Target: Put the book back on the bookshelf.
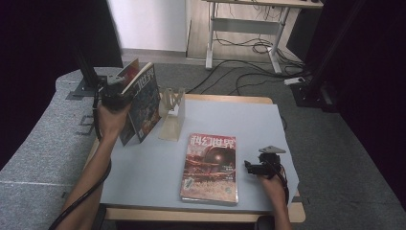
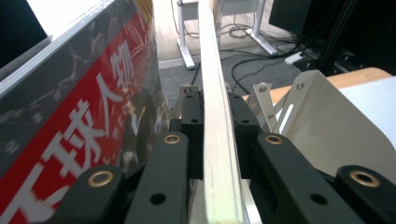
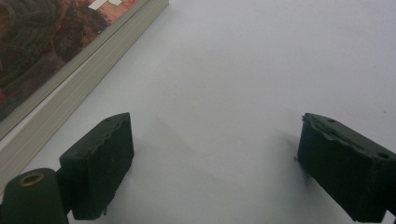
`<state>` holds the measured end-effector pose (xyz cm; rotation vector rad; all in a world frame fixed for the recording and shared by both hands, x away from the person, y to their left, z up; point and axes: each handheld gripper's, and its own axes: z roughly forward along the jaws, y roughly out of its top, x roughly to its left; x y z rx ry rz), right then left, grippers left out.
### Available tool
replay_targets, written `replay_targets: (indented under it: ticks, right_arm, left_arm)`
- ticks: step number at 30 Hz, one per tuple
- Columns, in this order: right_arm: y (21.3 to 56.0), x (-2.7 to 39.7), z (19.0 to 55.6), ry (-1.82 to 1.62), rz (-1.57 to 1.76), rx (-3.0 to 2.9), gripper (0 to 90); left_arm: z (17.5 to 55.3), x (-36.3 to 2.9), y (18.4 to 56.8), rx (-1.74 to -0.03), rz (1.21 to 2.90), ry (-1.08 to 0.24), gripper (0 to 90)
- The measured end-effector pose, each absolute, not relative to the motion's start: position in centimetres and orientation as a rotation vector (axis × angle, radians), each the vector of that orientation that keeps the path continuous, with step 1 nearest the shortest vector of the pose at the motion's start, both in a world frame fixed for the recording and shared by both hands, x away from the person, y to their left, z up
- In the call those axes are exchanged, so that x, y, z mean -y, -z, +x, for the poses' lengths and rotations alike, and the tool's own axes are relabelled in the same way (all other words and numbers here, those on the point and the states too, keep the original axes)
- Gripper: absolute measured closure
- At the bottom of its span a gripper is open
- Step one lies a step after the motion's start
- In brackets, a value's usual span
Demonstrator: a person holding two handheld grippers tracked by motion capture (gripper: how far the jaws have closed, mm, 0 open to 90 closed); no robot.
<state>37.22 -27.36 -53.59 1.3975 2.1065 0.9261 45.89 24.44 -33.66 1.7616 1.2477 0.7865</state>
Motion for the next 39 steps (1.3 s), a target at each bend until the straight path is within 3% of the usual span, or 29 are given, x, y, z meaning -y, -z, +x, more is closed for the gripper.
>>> replay_targets:
  ticks: [6,11,16,21,28,39]
  right_arm:
    - [53.6,27.4,37.2,-0.926,1.397,-2.106,10.2]
    - [53.6,27.4,37.2,-0.925,1.398,-2.107,10.2]
    - [53.6,27.3,37.2,-0.926,1.398,-2.107,10.3]
    - [53.6,27.3,37.2,-0.926,1.4,-2.107,10.2]
    - [53.6,27.4,37.2,-0.927,1.399,-2.107,10.3]
    - [53.6,27.4,37.2,-0.926,1.399,-2.107,10.2]
  left_arm:
    - [45.4,-25.2,33.9,-1.251,1.798,-0.764,69.9]
    - [45.9,-25.5,35.2,-1.267,1.834,-0.711,69.4]
    - [46.6,-25.0,36.5,-1.284,1.866,-0.665,72.7]
    - [47.0,-24.5,37.0,-1.294,1.849,-0.63,82.0]
    - [46.7,-24.2,37.1,-1.279,1.806,-0.718,83.2]
    - [46.1,-24.6,36.8,-1.283,1.712,-0.753,83.2]
